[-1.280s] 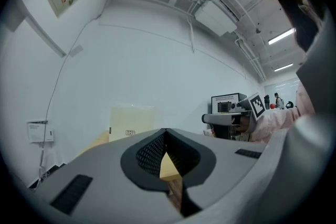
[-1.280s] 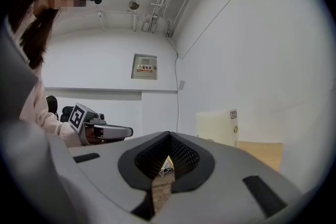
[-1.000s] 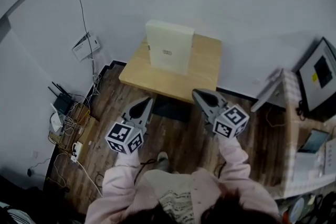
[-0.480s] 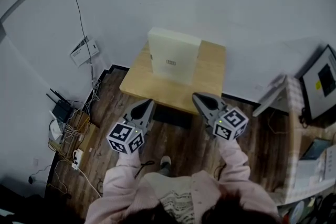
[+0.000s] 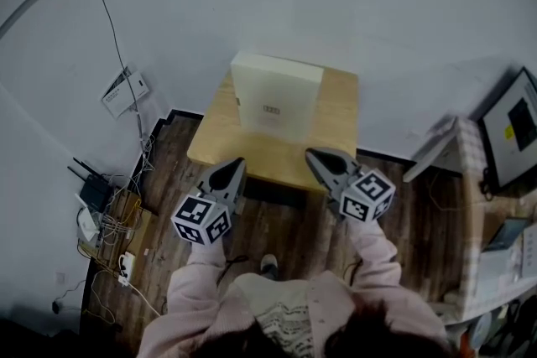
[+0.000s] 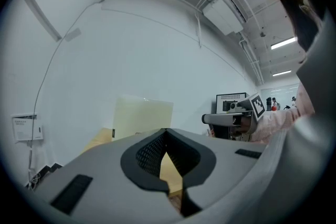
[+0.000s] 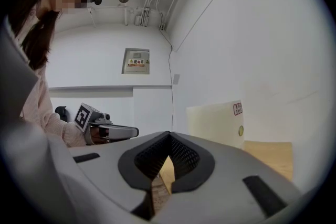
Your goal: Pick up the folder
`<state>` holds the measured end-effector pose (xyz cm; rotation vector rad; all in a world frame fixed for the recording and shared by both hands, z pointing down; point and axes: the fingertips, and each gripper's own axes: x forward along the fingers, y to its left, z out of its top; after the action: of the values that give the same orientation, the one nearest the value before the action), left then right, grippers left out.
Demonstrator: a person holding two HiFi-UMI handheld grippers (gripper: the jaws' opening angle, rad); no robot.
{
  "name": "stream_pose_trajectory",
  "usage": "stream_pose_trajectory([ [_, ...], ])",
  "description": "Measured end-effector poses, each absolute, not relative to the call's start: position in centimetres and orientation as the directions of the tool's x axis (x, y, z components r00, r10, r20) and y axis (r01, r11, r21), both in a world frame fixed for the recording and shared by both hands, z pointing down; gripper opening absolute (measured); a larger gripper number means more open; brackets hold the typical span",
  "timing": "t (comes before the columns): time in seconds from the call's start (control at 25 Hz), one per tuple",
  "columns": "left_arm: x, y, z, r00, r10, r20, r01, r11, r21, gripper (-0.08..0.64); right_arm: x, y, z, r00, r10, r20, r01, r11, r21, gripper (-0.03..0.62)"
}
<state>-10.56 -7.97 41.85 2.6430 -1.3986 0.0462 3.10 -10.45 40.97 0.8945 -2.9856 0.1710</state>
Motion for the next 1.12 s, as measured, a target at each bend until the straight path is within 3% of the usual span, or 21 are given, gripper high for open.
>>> stream_pose_trajectory([
  [1.12,-12.0,-16.5,44.4,0.624,-0.771,0.126,-0.781,-0.609,0.138,-0.002,2.8,-18.0,43.4,-0.77,-0.634,0.074,-0.638,0.761,-0.118,-0.014],
])
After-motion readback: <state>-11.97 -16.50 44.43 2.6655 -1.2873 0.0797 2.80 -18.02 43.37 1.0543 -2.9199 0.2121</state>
